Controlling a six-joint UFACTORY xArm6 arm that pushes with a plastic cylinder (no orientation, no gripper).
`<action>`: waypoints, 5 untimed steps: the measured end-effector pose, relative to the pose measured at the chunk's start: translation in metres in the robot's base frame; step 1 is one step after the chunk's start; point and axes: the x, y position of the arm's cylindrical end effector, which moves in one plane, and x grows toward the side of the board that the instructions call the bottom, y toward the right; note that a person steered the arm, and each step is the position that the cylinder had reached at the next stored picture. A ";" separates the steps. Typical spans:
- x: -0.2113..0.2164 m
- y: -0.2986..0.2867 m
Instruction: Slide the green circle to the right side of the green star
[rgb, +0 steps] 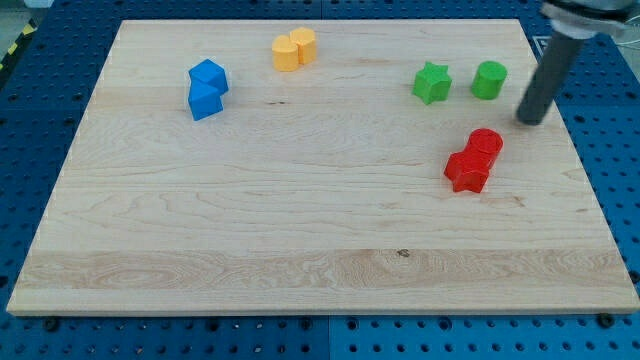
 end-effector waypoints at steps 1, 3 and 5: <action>-0.027 0.032; -0.056 0.029; -0.056 -0.006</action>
